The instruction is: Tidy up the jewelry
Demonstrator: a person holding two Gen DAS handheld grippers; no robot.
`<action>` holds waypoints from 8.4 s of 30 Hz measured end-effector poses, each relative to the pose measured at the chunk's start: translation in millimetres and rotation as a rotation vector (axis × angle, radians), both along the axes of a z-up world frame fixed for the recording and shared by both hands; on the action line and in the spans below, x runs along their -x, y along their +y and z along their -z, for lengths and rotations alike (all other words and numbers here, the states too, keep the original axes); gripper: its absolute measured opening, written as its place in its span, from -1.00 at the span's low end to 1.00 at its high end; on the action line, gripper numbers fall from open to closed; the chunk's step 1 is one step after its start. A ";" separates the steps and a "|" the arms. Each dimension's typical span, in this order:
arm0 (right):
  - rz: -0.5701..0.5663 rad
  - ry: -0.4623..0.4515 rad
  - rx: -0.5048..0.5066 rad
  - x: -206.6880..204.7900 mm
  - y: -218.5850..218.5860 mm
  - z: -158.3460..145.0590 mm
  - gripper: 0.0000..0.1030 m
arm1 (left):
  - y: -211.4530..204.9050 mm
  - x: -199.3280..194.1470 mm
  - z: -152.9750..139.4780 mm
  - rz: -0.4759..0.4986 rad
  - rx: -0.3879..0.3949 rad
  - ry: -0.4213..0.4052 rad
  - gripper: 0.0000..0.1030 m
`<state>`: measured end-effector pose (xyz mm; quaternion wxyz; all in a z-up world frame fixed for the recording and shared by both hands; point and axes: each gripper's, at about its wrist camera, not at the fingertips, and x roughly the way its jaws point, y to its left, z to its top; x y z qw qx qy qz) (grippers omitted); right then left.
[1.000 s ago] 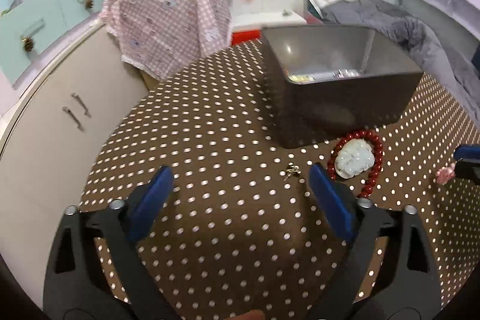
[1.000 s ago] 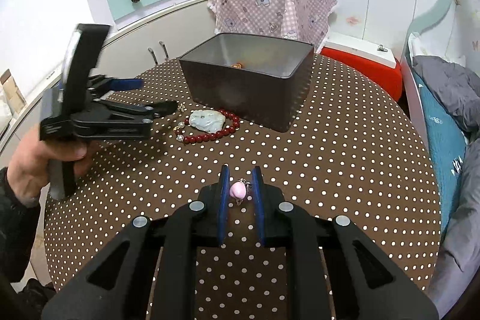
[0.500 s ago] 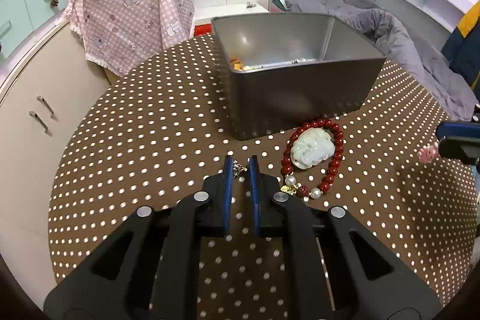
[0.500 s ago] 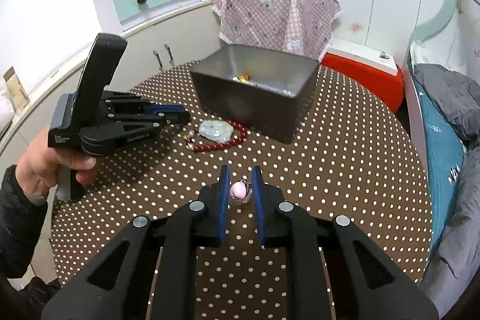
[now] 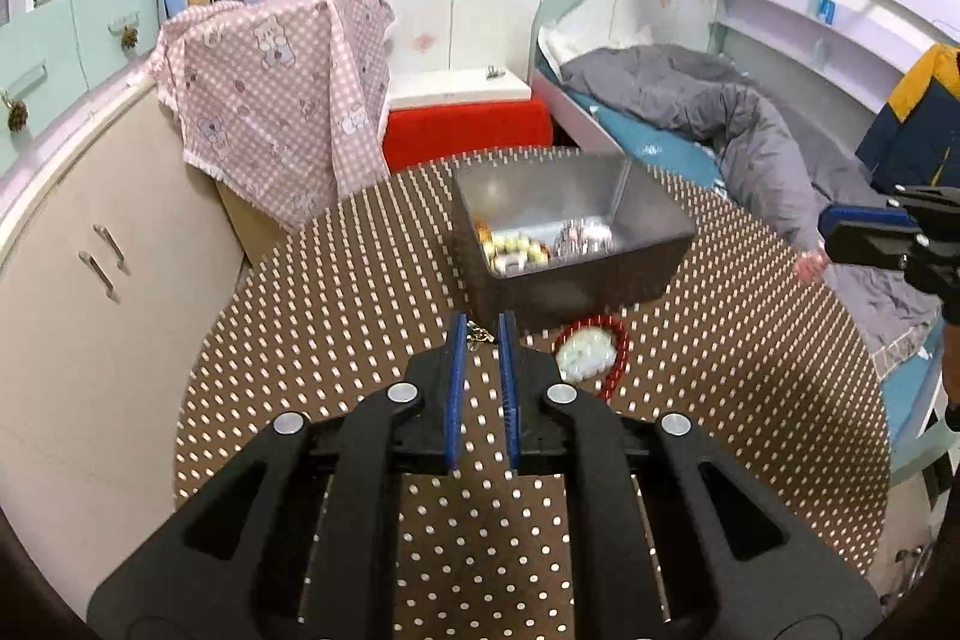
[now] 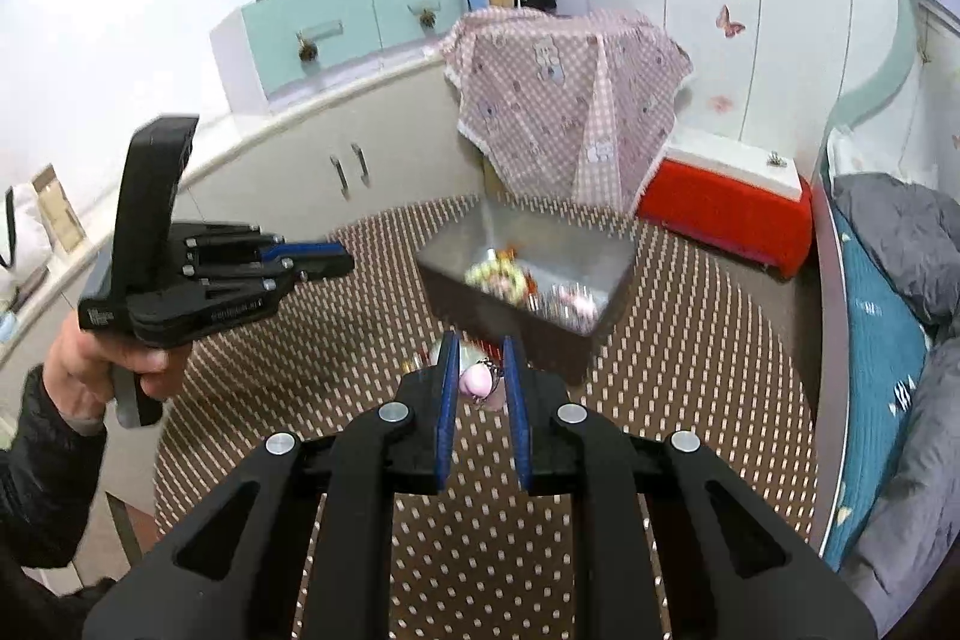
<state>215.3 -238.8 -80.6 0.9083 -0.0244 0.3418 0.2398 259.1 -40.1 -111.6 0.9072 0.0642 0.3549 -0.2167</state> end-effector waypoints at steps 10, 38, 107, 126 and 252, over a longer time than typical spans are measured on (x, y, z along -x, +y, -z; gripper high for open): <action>0.009 -0.002 -0.010 -66.8 6.7 -51.4 -0.74 | -29.7 -42.9 -54.9 0.046 0.046 -0.028 -0.79; 0.262 -0.025 -0.176 -49.7 -35.2 -25.0 0.86 | 12.3 -2.6 -52.2 -0.216 0.041 -0.131 0.86; 0.289 0.073 -0.037 26.3 -17.8 69.2 0.86 | -51.0 8.7 72.4 0.086 -0.028 0.132 -0.86; 0.125 0.117 0.124 -13.1 60.5 94.8 0.86 | 29.1 60.1 36.5 -0.012 0.052 0.014 -0.86; 0.435 -0.236 -0.103 133.0 -12.1 -69.1 0.85 | 31.3 165.2 -109.4 -0.334 0.053 -0.403 0.88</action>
